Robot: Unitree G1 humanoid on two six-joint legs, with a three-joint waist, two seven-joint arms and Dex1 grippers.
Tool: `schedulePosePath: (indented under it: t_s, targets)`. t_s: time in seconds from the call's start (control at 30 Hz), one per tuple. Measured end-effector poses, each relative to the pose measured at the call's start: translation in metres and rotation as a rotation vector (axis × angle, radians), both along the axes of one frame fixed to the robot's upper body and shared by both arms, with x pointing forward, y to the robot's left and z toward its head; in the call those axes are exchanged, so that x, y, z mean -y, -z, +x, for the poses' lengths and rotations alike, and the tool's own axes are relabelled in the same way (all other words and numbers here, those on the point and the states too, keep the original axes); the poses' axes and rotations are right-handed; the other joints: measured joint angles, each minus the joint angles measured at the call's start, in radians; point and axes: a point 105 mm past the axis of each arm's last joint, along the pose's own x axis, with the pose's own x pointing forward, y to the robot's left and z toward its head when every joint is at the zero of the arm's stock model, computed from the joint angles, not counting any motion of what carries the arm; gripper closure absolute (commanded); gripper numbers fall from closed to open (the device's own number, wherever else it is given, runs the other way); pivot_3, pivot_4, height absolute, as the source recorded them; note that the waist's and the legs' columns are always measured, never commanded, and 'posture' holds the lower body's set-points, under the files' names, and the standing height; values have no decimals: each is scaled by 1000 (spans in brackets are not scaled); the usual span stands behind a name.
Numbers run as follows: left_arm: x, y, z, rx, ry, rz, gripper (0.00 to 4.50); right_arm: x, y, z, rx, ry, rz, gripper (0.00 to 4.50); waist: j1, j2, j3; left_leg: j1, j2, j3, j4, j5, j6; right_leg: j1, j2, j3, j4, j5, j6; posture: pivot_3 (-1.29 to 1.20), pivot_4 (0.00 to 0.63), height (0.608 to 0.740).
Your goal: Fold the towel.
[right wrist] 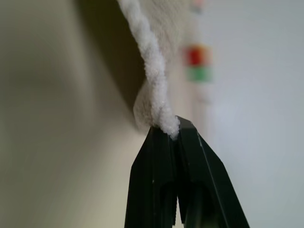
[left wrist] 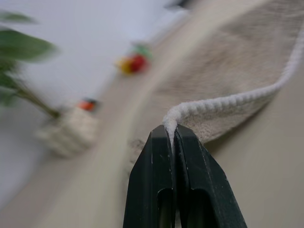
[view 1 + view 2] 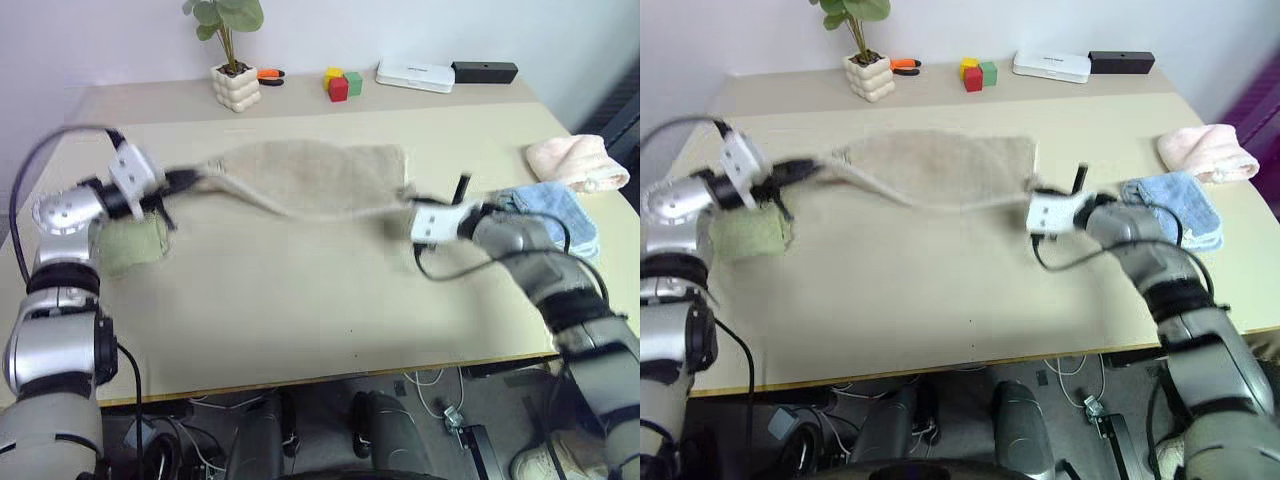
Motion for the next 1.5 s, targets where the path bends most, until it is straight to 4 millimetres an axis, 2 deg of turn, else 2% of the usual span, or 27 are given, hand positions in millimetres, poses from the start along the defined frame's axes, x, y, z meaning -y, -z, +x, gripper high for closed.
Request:
schedulePosePath:
  t_s: [0.07, 0.1, 0.2, 0.33, 0.47, 0.67, 0.73, 0.83, 0.93, 1.03, 1.13, 1.17, 1.23, 1.43, 1.5]
  targets:
    - [-3, 21, -13, -69, 42, 29, 4500, 11, 8, -11, -59, -1, -59, 4466, 0, -1, 1, 0, 0, 0, 2, 0, 0, 0, 0, 0, 2, 0, 0, 0, 150, 740]
    - [-3, 24, -19, -79, 71, 49, 4500, 15, 5, -14, -66, 0, -70, 4466, 2, -1, 1, 0, 0, -1, 2, 0, 0, 0, 0, 0, 2, 0, 0, 0, 150, 740]
    - [-2, 16, -28, -55, 137, 105, 4500, 27, -8, -22, -67, -5, -99, 4466, 11, -2, 0, 1, 0, -3, 3, 0, 0, 1, -1, 0, 3, 0, -1, 0, 150, 740]
    - [-9, 32, -45, -134, 176, 144, 4500, 53, 4, -43, -182, -3, -199, 4466, 12, -2, 0, 2, 0, -2, 3, -1, 2, 2, -2, 0, 3, 0, -1, 0, 150, 740]
    - [-5, 40, -54, -195, 226, 152, 4500, 53, 16, -59, -299, -29, -219, 4466, 10, -2, 0, 2, 1, -2, 3, -1, 1, 1, -2, 0, 6, 0, -1, 0, 150, 740]
    - [-10, 51, -77, -316, 271, 164, 4500, 51, 20, -101, -572, 28, -173, 4466, 18, -2, 0, 3, 1, -5, 4, -1, 2, 1, -2, 1, 6, 0, -1, 0, 150, 740]
    - [-9, 55, -81, -344, 274, 151, 4500, 48, 17, -108, -623, 57, -140, 4466, 26, -2, 0, 3, 2, -6, 4, -4, 6, 1, -2, 1, 6, 0, -2, 0, 150, 740]
    - [-6, 54, -82, -341, 278, 148, 4500, 43, 14, -109, -626, 82, -93, 4466, 34, -3, -1, 3, 2, -7, 5, -5, 8, 1, -2, 0, 6, -2, -4, 0, 150, 740]
    - [-3, 50, -81, -325, 276, 145, 4500, 48, 23, -110, -624, 111, -109, 4466, 41, -3, -1, 2, 2, -6, 7, -6, 9, 1, -4, 0, 6, -2, -5, 0, 150, 740]
    - [-2, 49, -80, -317, 273, 142, 4500, 47, 24, -108, -601, 116, -102, 4466, 33, -3, -1, -1, 2, -6, 12, -7, 10, 0, -3, 0, 8, -1, -4, 0, 150, 740]
    - [0, 48, -79, -309, 274, 142, 4500, 48, 24, -107, -592, 126, -103, 3696, 33, -3, -1, -1, 2, -6, 14, -8, 11, 1, -3, 0, 8, -1, -3, 0, 150, 740]
    - [0, 47, -79, -306, 275, 143, 4500, 49, 23, -106, -586, 133, -99, 3146, 34, -3, -1, -1, 2, -6, 15, -8, 11, 1, -3, 0, 8, -1, -3, 0, 150, 740]
    - [0, 47, -79, -311, 274, 139, 4500, 50, 20, -104, -563, 140, -102, 2325, 36, -4, -1, -1, 2, -6, 15, -8, 12, 1, -3, 0, 8, -2, -5, 0, 150, 740]
    - [0, 48, -79, -320, 271, 131, 4500, 47, 19, -102, -550, 133, -68, 2325, 32, -5, -2, -1, 2, -6, 15, -8, 12, 1, -3, 0, 8, -2, -5, 0, 150, 740]
    - [1, 48, -79, -320, 272, 129, 4500, 47, 20, -101, -548, 124, -67, 2847, 31, -5, -2, -1, 2, -6, 15, -8, 12, 1, -3, 0, 8, -2, -4, 0, 150, 740]
